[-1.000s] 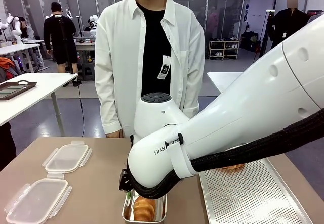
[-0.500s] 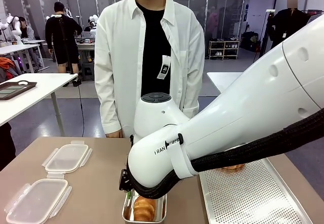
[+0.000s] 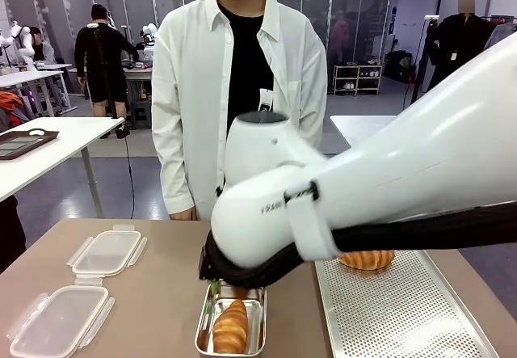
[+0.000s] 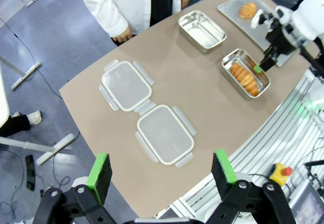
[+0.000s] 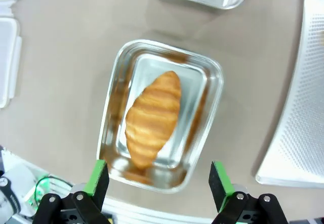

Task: Place the bread into the airtight container.
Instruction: Pick up a Butter Roll and place it into an empty Airtight Container.

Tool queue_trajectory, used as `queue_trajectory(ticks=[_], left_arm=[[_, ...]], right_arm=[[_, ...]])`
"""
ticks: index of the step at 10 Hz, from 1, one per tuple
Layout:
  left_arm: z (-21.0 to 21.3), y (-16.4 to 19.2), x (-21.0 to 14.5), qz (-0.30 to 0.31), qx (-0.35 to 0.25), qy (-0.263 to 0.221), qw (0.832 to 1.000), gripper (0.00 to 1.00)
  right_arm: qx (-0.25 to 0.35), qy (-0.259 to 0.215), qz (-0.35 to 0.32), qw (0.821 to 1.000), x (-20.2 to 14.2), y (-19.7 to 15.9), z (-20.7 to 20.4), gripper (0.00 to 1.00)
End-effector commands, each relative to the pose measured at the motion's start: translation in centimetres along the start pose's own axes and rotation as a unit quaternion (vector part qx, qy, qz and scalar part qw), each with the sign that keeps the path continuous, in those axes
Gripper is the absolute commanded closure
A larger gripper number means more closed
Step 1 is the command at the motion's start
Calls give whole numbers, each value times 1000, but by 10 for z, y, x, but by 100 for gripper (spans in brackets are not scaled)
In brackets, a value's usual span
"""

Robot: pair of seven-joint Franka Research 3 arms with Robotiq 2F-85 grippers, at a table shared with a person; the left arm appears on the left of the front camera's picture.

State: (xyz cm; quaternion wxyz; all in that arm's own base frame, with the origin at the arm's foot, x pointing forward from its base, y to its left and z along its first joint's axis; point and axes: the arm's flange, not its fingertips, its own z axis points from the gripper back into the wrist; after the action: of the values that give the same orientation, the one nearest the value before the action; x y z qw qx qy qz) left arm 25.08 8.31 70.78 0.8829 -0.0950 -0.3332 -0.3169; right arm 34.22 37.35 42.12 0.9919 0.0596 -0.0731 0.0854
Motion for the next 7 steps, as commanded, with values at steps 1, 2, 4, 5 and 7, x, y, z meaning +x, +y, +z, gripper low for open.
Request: queue_trajectory(ticks=[1, 2, 4, 5, 7], left_arm=[[2, 0, 1, -3, 0, -1, 1000, 0], [2, 0, 1, -3, 0, -1, 1000, 0], [2, 0, 1, -3, 0, -1, 1000, 0], [2, 0, 1, -3, 0, -1, 1000, 0], [2, 0, 1, -3, 0, -1, 1000, 0]], right_arm=[[6, -9, 13, 1000, -13, -42, 54, 0], [8, -26, 9, 1000, -16, -68, 88, 0], [28, -36, 25, 999, -22, -127, 141, 0], [37, -37, 45, 998, -27, -157, 163, 0], [27, -55, 102, 993, -32, -223, 189, 0]])
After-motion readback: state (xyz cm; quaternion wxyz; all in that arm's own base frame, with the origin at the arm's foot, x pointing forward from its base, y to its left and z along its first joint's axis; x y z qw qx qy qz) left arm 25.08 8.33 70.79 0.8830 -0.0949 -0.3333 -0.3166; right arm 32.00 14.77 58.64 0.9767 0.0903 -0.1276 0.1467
